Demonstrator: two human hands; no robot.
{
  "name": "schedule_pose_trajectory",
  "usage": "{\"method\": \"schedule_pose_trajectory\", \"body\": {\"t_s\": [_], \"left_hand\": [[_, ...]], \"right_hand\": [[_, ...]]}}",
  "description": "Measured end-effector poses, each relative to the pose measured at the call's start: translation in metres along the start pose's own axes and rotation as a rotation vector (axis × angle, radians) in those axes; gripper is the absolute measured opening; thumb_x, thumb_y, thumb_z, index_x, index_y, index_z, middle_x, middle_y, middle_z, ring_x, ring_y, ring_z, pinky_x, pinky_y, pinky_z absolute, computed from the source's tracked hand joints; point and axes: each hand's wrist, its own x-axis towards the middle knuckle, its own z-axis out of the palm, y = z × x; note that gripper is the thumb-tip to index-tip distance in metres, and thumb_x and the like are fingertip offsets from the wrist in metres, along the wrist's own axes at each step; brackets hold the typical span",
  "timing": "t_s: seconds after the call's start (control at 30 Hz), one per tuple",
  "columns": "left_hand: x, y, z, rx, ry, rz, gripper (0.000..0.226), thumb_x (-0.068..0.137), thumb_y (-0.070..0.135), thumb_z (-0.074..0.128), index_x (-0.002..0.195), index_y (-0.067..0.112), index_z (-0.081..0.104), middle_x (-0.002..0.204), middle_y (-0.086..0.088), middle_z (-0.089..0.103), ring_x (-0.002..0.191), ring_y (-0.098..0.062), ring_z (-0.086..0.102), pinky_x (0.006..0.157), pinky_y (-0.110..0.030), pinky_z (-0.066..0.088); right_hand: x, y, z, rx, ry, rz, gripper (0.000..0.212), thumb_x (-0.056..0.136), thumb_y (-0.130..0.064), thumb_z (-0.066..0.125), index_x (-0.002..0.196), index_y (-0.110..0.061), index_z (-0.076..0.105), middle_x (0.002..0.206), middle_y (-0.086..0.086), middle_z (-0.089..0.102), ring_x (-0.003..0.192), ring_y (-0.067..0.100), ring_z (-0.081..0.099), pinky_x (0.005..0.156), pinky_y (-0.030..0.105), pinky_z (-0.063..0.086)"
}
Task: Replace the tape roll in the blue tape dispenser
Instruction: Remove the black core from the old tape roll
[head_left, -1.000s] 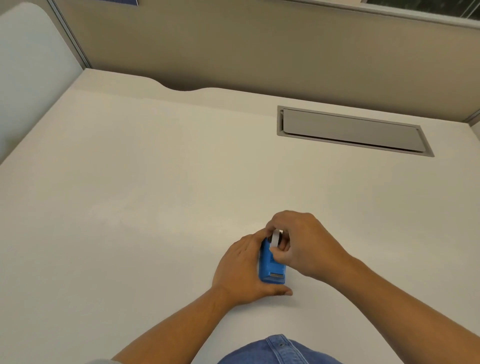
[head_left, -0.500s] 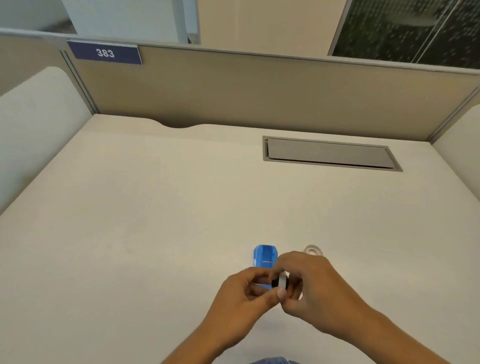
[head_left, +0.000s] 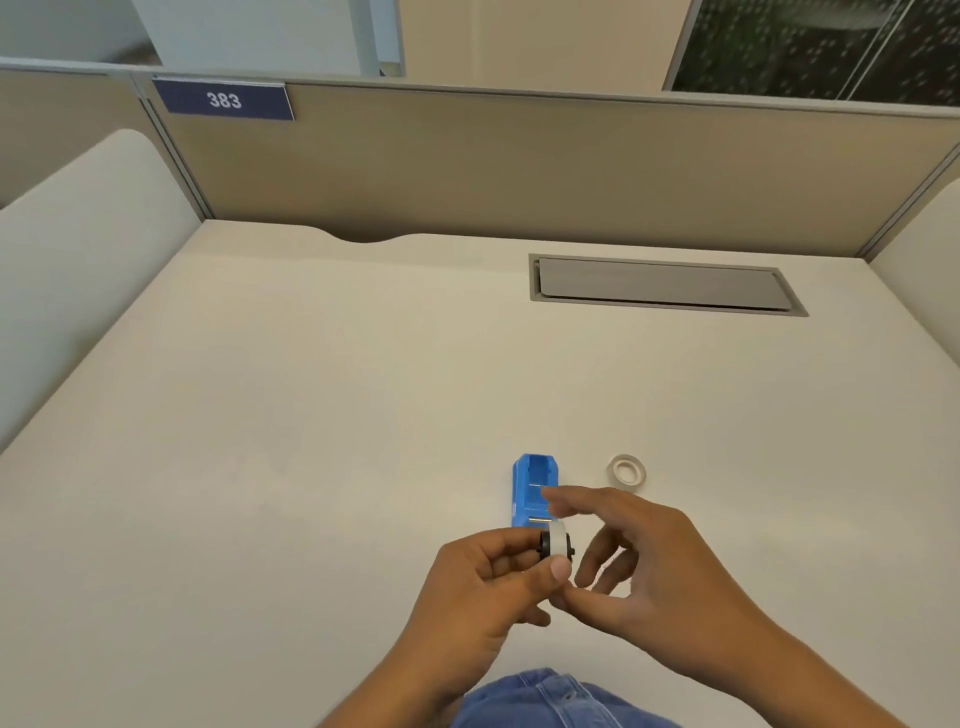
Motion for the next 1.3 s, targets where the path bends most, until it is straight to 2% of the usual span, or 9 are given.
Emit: {"method": "schedule_pose_trajectory", "body": {"t_s": [0.2,0.3,0.4,0.5,0.77,0.97,1.17,1.3], "left_hand": [[-0.01,0.005,0.006,-0.02,-0.003,0.007,0.051,0.066,0.038,0.078,0.109,0.011,0.072,0.095,-0.009,0.078,0.087,-0.023,0.074,0.068,-0.027,0.057],[-0.014,0.009,0.005,-0.006,-0.013,0.019,0.042,0.074,0.047,0.068,0.107,0.021,0.074,0.099,-0.005,0.078,0.09,-0.021,0.074,0.069,-0.024,0.057],[-0.017,0.014,-0.002,0.02,0.044,0.053,0.033,0.074,0.051,0.065,0.1,0.033,0.075,0.1,0.002,0.078,0.091,-0.018,0.073,0.068,-0.022,0.057],[-0.02,0.016,-0.005,0.02,0.064,0.064,0.029,0.07,0.045,0.069,0.095,0.033,0.076,0.096,0.002,0.078,0.087,-0.017,0.073,0.066,-0.021,0.057],[-0.022,0.02,-0.004,0.067,0.023,0.097,0.036,0.066,0.037,0.078,0.1,0.024,0.076,0.098,0.0,0.078,0.087,-0.02,0.073,0.069,-0.022,0.055],[-0.023,0.021,-0.006,0.064,0.026,0.129,0.028,0.072,0.016,0.08,0.098,0.025,0.076,0.096,-0.001,0.078,0.081,-0.018,0.074,0.069,-0.016,0.054],[-0.019,0.023,-0.007,0.143,0.057,0.134,0.022,0.076,0.011,0.08,0.09,0.028,0.077,0.086,0.0,0.078,0.071,-0.011,0.07,0.067,-0.019,0.054],[-0.017,0.024,-0.005,0.159,0.063,0.147,0.017,0.066,0.017,0.072,0.081,0.025,0.073,0.075,0.005,0.072,0.063,-0.01,0.063,0.063,-0.023,0.053]], "right_hand": [[-0.011,-0.003,0.003,0.186,0.074,0.064,0.042,0.07,-0.028,0.083,0.106,-0.045,0.07,0.1,-0.02,0.07,0.069,0.01,0.069,0.059,0.016,0.054],[-0.015,-0.004,0.002,0.216,0.078,0.07,0.043,0.07,-0.024,0.086,0.104,-0.045,0.07,0.093,-0.021,0.072,0.071,0.009,0.069,0.061,0.016,0.055],[-0.017,-0.004,0.001,0.218,0.074,0.075,0.045,0.07,-0.02,0.086,0.104,-0.046,0.071,0.098,-0.021,0.072,0.079,0.008,0.07,0.064,0.015,0.055],[-0.019,-0.005,0.002,0.245,0.065,0.076,0.046,0.071,-0.019,0.086,0.105,-0.045,0.072,0.1,-0.018,0.072,0.081,0.009,0.07,0.065,0.015,0.055],[-0.017,-0.009,0.003,0.281,0.03,0.068,0.046,0.073,-0.019,0.085,0.108,-0.045,0.071,0.103,-0.014,0.073,0.082,0.014,0.071,0.065,0.02,0.056],[-0.014,-0.01,0.001,0.287,0.028,0.064,0.046,0.072,-0.021,0.086,0.107,-0.046,0.072,0.101,-0.014,0.073,0.082,0.013,0.071,0.066,0.02,0.057],[-0.01,-0.011,0.0,0.233,0.016,0.031,0.045,0.072,-0.025,0.084,0.11,-0.045,0.07,0.105,-0.013,0.072,0.085,0.014,0.071,0.067,0.02,0.058],[-0.01,-0.012,-0.001,0.208,0.002,0.016,0.046,0.071,-0.027,0.084,0.11,-0.046,0.07,0.107,-0.019,0.07,0.085,0.01,0.07,0.068,0.018,0.057]]}}
